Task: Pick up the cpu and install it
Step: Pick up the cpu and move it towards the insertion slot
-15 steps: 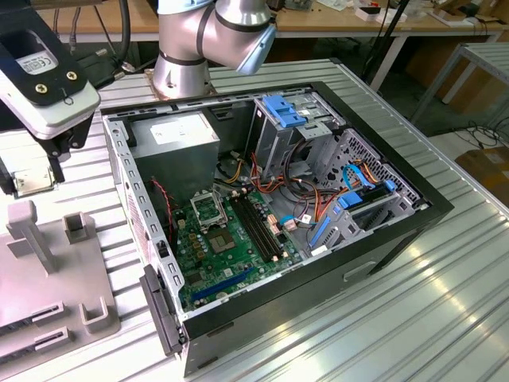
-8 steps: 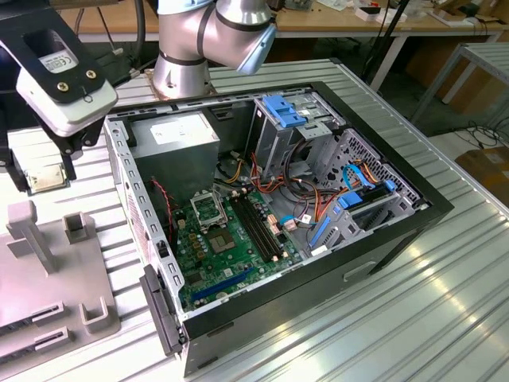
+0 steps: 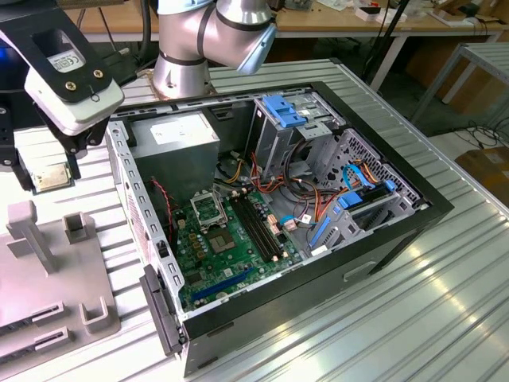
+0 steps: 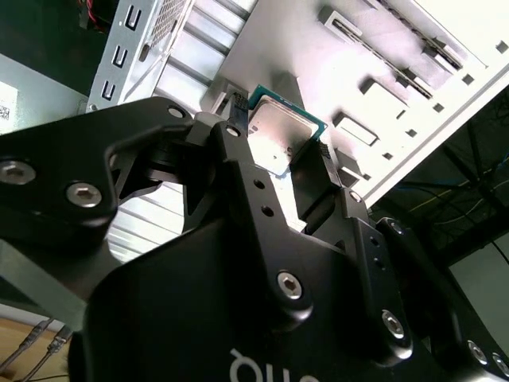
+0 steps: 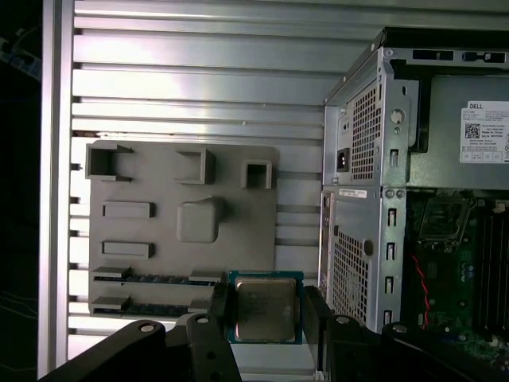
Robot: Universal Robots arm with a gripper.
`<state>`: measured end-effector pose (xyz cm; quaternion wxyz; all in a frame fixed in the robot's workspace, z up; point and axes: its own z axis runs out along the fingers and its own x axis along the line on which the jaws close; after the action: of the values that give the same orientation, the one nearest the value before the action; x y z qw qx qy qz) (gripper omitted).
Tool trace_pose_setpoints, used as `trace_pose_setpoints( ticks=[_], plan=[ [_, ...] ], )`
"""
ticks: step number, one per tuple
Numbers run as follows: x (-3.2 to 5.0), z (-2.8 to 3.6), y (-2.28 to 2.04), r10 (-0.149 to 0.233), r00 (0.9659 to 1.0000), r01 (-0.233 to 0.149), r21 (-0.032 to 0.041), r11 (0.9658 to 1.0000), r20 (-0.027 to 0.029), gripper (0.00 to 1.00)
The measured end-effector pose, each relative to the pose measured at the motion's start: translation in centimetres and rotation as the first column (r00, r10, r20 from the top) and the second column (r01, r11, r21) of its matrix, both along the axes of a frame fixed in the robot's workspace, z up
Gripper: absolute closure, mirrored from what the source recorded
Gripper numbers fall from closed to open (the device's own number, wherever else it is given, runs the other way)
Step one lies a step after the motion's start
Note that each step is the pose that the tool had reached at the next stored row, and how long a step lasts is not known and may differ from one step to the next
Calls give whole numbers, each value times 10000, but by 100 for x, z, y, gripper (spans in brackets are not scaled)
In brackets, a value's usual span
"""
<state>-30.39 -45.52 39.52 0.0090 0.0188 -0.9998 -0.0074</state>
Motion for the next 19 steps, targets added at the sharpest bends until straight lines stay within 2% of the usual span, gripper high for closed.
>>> trace_pose_setpoints(
  ticks=[19],
  plan=[
    [52,0,0,0,10000,0,0,10000,-1,53]
  ],
)
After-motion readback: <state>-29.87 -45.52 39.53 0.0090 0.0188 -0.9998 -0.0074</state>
